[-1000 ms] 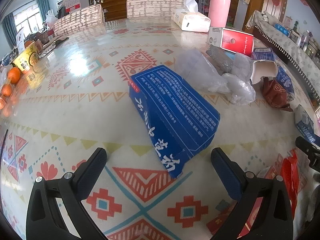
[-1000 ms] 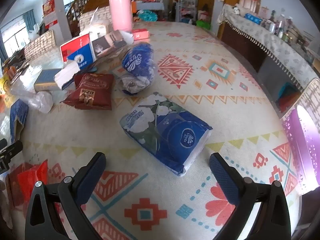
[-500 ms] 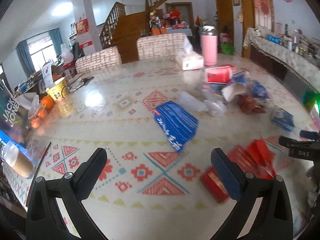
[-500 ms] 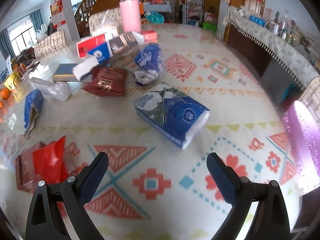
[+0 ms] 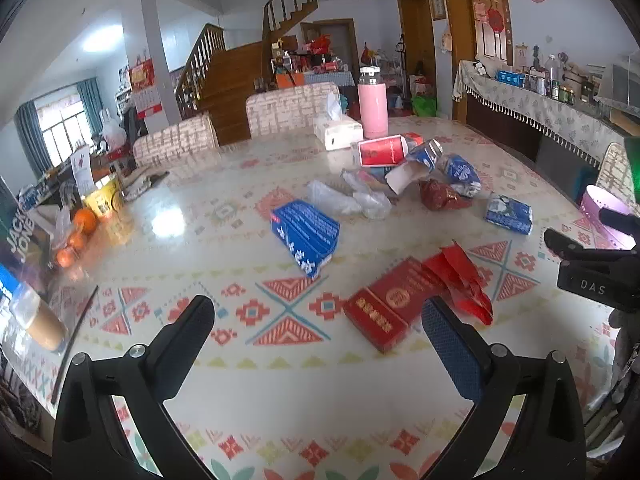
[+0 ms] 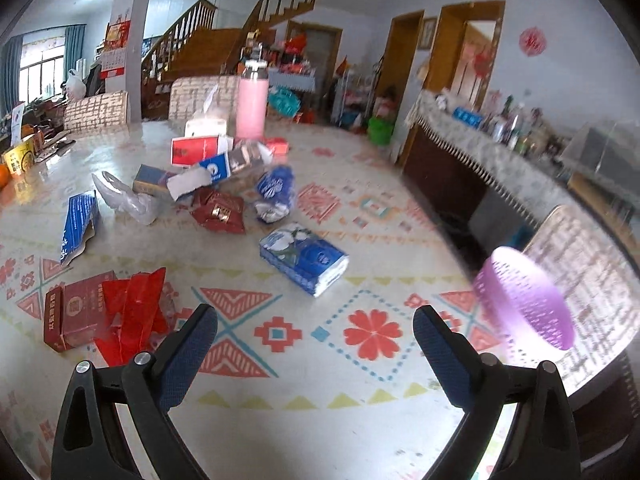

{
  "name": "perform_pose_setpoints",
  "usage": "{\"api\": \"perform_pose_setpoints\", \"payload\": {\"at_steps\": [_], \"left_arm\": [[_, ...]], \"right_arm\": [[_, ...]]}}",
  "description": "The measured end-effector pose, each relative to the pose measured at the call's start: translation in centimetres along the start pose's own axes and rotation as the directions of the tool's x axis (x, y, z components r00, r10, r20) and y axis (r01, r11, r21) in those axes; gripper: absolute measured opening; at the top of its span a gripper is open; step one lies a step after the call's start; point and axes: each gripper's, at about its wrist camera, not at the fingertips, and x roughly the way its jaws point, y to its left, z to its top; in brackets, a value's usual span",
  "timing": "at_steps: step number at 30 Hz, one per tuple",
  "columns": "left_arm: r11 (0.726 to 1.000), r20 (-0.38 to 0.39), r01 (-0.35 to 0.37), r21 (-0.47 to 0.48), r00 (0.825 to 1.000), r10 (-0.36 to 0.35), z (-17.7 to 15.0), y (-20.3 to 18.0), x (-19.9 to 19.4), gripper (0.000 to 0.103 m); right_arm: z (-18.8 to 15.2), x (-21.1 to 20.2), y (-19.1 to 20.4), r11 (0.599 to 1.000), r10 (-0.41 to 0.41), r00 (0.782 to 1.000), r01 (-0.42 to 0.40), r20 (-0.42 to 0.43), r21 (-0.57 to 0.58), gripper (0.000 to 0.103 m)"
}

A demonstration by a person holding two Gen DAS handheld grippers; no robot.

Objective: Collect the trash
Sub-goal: 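Move both tools over the table toward the blue box and red wrapper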

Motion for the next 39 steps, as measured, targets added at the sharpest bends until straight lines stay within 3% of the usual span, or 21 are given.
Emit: {"api": "perform_pose_setpoints", "payload": {"at_steps": [11, 16, 27, 33, 39], "left_arm": [[0.975, 0.039, 0.08, -0.208, 0.997, -0.074, -2.5, 2.3, -2.7, 0.103], [0.98, 0.048, 0.064, -0.186, 0.997, -0.056, -4.1, 0.9, -3.6, 0.103], [0.968, -0.006, 0.181, -0.171, 0.983, -0.185, -6.1, -1.0, -3.4, 0.103], [0.978, -0.022, 0.184, -0.096, 0.982, -0.187, -5.7, -2.1, -2.6, 0.103], [0.989, 0.004, 0.077, -0.125, 0.997, -0.077, -1.4, 2.2, -1.1, 0.103]], "right_arm": [[-0.8, -2.6, 0.0, 1.0, -0.025, 0.999, 0.025, 0.036, -0.016, 0.1], [-1.1, -2.5, 0.1, 1.0, -0.019, 0.999, 0.019, 0.031, -0.011, 0.1], [-1.2, -2.1, -0.8, 0.999, 0.0, 1.0, -0.001, 0.025, 0.034, 0.1], [-1.4, -0.6, -1.3, 0.993, 0.09, 0.996, -0.088, -0.019, 0.082, 0.092], [-1.8, 1.5, -1.1, 0.969, 0.226, 0.971, -0.215, -0.082, 0.119, 0.084]]}}
